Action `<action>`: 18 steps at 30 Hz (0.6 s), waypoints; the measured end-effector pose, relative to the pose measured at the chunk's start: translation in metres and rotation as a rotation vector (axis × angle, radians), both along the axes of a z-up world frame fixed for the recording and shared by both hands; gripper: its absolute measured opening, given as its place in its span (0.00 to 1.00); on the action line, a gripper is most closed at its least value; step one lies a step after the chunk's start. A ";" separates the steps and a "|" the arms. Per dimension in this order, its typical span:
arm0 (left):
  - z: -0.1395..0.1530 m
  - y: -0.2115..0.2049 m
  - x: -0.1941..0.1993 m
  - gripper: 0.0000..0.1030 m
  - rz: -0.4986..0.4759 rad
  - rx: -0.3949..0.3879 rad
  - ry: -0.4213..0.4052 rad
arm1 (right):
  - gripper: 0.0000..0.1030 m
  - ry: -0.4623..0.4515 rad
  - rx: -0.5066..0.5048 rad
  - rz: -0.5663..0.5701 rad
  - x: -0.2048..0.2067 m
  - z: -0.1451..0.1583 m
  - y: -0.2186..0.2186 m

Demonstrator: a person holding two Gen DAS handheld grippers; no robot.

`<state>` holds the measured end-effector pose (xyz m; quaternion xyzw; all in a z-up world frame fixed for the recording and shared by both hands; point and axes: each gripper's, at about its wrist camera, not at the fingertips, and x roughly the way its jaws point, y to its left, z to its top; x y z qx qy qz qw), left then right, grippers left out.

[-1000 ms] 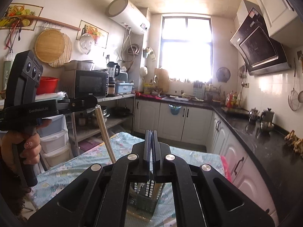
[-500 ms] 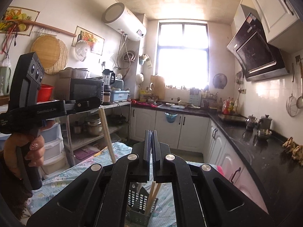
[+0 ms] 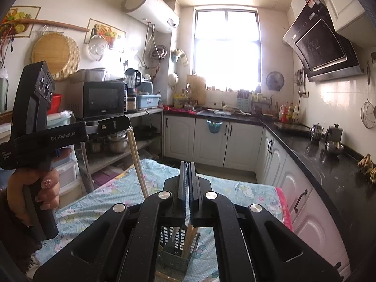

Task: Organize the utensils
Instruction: 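Lift the held chopsticks upright with both grippers above the green basket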

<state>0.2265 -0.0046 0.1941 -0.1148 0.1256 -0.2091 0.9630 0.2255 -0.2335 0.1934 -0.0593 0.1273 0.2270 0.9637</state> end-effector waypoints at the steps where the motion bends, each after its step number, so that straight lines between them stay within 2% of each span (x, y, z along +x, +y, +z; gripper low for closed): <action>1: -0.002 0.000 0.002 0.01 0.000 -0.003 0.006 | 0.02 0.006 -0.002 -0.003 0.001 -0.003 0.001; 18: -0.047 -0.021 0.022 0.01 -0.010 0.072 0.094 | 0.02 0.102 -0.009 -0.016 0.026 -0.044 0.009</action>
